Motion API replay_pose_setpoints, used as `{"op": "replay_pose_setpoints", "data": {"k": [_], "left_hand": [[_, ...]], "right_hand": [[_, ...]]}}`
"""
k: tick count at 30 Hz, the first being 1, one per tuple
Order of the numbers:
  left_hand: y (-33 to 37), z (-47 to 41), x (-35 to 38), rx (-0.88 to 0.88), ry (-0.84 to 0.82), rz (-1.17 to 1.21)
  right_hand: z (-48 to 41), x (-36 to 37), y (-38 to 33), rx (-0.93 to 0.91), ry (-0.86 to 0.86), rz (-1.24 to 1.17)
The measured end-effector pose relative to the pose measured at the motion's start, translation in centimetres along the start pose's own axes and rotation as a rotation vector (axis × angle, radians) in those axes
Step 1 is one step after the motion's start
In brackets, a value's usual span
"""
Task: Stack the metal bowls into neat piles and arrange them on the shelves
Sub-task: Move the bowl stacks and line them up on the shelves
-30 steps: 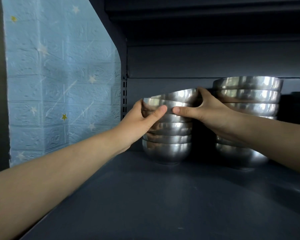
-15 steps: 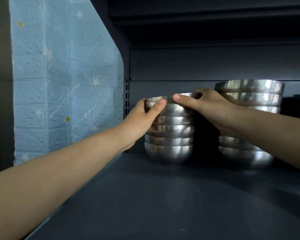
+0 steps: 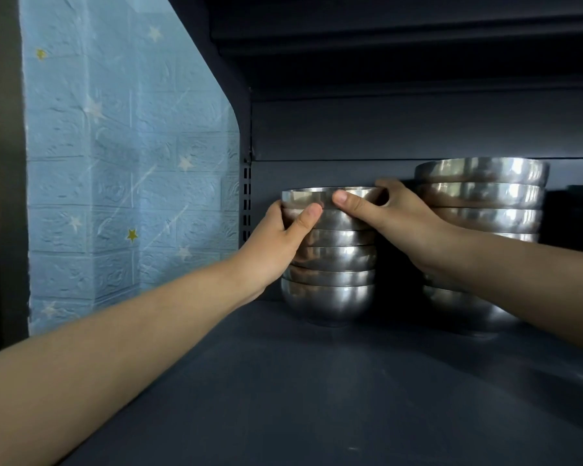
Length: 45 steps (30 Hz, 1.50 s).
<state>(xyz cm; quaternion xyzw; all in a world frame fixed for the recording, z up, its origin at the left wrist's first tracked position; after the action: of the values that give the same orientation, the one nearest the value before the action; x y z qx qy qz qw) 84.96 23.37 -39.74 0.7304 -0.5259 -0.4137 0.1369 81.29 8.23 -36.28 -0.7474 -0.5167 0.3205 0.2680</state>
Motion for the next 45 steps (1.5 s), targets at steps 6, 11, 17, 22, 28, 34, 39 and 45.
{"op": "replay_pose_setpoints", "data": {"k": [6,11,17,22,28,34,39,45], "left_hand": [[0.9,0.6,-0.4,0.077,0.019,-0.094],[1.8,2.0,-0.4,0.153,0.018,-0.186],[2.0,2.4,0.3,0.168,0.024,-0.208],[2.1,2.1,0.1,0.145,0.023,-0.250],[2.8,1.3,-0.7,0.156,0.023,-0.256],[2.9,0.4,-0.4,0.190,0.004,-0.273],[2.7,0.4,-0.4,0.195,0.016,-0.266],[3.0,0.9,-0.1,0.167,0.025,-0.255]], "right_hand": [[0.7,0.4,-0.6,-0.009,-0.078,0.018],[1.6,-0.5,-1.4,-0.099,-0.058,0.083],[2.2,-0.4,-0.6,-0.135,-0.028,0.202],[1.9,-0.7,-0.8,-0.113,-0.017,0.279],[1.4,-0.2,-1.1,-0.042,-0.070,0.312],[1.4,0.4,-1.3,-0.016,-0.169,0.402],[1.3,0.4,-1.4,-0.035,-0.170,0.446],[1.7,0.5,-1.1,-0.046,-0.179,0.449]]}}
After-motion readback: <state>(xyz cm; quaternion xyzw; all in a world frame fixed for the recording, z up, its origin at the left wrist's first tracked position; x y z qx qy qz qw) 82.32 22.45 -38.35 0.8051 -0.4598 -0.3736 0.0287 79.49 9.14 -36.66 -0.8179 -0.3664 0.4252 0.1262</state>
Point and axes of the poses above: each hand's wrist, its own z-axis away from the middle knuckle, its own x-axis out of the palm, y = z × x, the point moved 9 cm from there along -z, towards the middle knuckle, and after that the axes turned 14 degrees about -z, right-handed, at the moved point
